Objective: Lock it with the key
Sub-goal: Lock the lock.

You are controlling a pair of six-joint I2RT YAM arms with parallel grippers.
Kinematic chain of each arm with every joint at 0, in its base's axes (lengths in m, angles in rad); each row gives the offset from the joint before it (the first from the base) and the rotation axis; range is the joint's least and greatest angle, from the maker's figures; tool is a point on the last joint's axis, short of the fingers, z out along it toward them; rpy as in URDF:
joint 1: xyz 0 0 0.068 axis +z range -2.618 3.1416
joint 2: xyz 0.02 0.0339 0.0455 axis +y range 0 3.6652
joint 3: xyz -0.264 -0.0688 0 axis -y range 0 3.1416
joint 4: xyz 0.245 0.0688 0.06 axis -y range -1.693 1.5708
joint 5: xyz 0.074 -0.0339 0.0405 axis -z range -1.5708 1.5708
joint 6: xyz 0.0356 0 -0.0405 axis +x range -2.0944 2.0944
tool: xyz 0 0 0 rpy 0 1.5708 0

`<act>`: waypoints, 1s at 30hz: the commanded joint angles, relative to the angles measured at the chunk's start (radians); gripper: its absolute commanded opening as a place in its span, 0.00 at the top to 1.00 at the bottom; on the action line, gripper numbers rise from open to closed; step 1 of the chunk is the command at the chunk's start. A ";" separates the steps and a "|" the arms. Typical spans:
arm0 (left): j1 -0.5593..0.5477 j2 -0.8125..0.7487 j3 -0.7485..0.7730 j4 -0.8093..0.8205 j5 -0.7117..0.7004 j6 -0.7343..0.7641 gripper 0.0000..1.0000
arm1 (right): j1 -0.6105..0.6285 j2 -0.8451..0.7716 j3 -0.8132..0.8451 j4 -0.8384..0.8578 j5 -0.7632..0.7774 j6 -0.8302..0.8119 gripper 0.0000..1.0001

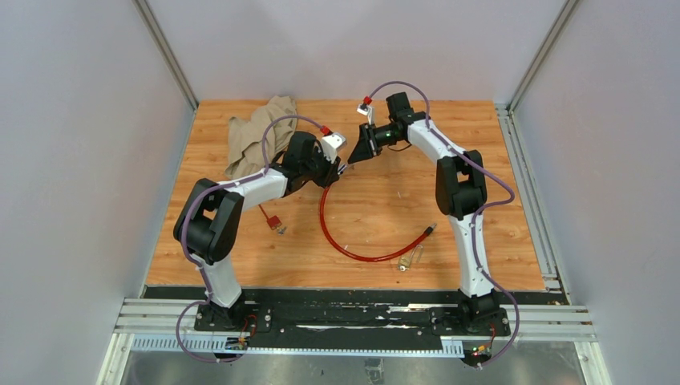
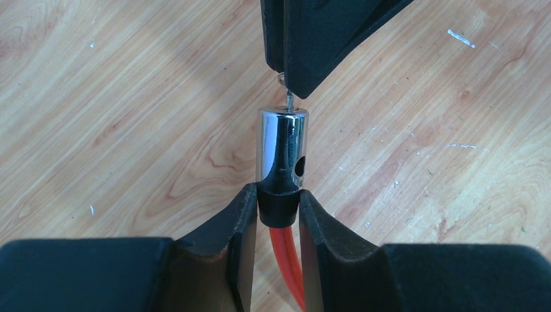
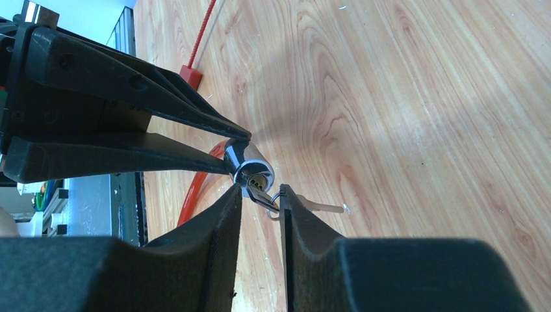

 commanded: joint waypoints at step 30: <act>-0.035 -0.039 0.002 0.030 -0.090 0.069 1.00 | -0.010 0.039 -0.008 -0.044 0.188 0.384 0.99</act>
